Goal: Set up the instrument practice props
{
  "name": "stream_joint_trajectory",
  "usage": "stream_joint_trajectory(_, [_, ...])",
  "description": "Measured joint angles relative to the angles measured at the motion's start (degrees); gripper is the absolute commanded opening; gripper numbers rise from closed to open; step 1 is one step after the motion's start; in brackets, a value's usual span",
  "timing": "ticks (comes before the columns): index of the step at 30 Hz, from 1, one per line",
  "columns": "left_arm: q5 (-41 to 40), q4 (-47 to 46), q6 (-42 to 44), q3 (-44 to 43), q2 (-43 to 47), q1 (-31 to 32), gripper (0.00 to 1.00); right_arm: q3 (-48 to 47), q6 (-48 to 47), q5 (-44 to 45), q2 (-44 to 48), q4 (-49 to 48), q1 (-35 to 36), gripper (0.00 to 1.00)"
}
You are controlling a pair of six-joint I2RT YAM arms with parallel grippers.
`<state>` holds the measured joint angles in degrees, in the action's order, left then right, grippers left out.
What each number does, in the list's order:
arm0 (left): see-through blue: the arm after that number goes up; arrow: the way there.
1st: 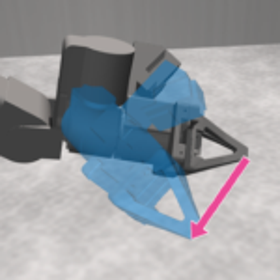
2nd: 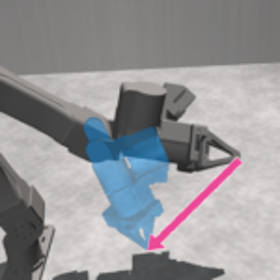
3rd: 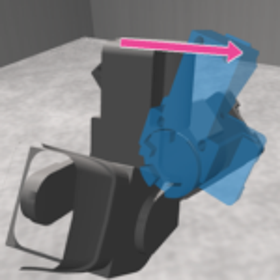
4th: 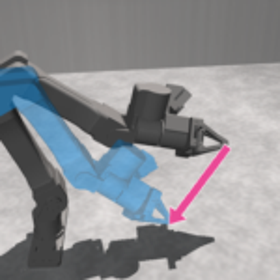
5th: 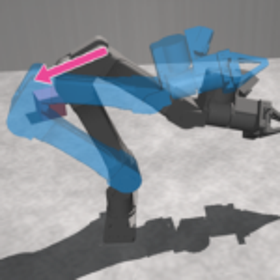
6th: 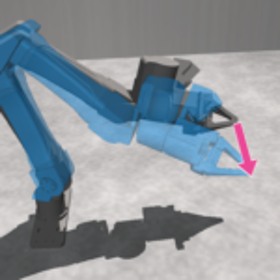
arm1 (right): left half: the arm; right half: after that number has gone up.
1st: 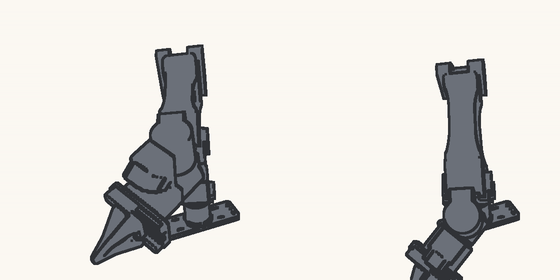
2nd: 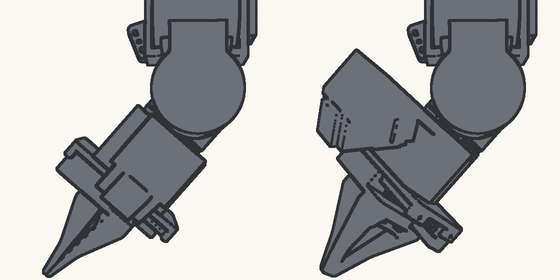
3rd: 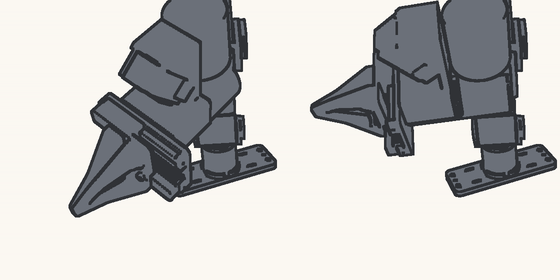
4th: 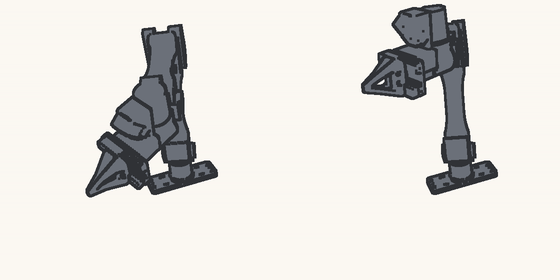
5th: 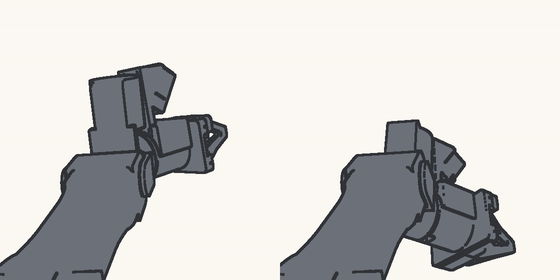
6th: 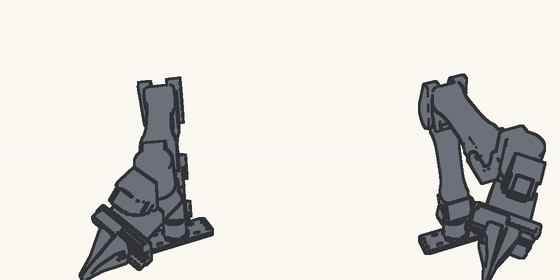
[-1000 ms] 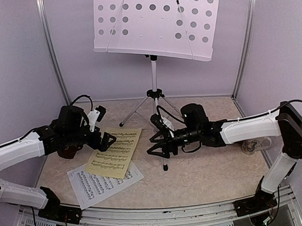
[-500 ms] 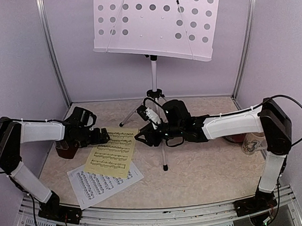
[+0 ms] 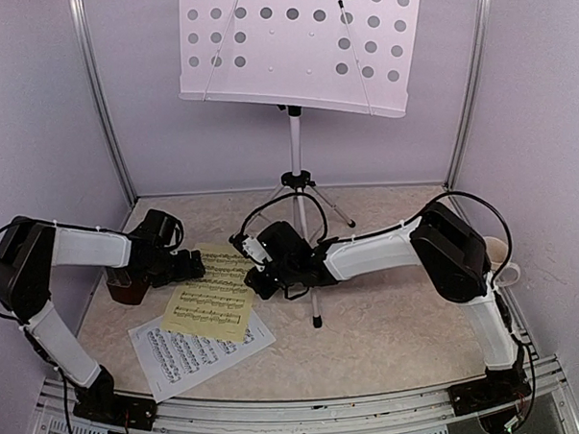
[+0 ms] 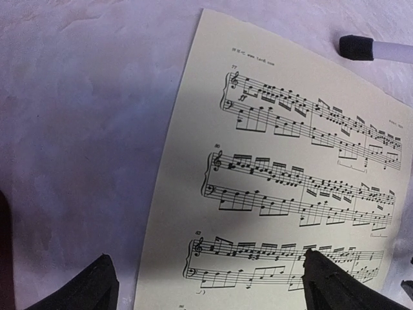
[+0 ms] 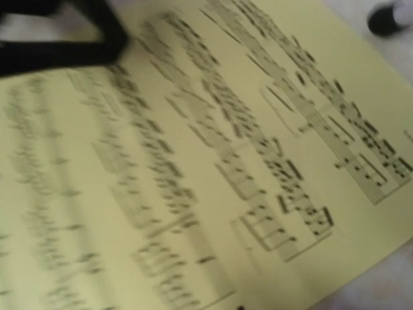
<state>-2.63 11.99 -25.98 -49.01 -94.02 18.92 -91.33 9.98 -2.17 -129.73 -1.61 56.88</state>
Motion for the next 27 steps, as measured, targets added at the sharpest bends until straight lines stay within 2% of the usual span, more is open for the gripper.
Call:
stream_joint_trajectory(13, [1.36,-4.35,-0.83,0.59,-2.95,-1.01,0.96,-12.2,-3.08,7.39,-9.44,8.2,0.0,0.14])
stream_joint_trajectory(21, [10.73,-13.4,-1.01,3.58,-2.95,-1.66,0.92,-13.55,-4.5,7.69,-10.4,8.22,0.0,0.11])
stream_joint_trajectory(27, [18.69,-18.64,-1.95,6.14,-2.45,-1.6,0.92,-13.33,-4.59,7.21,-10.4,7.76,0.0,0.11])
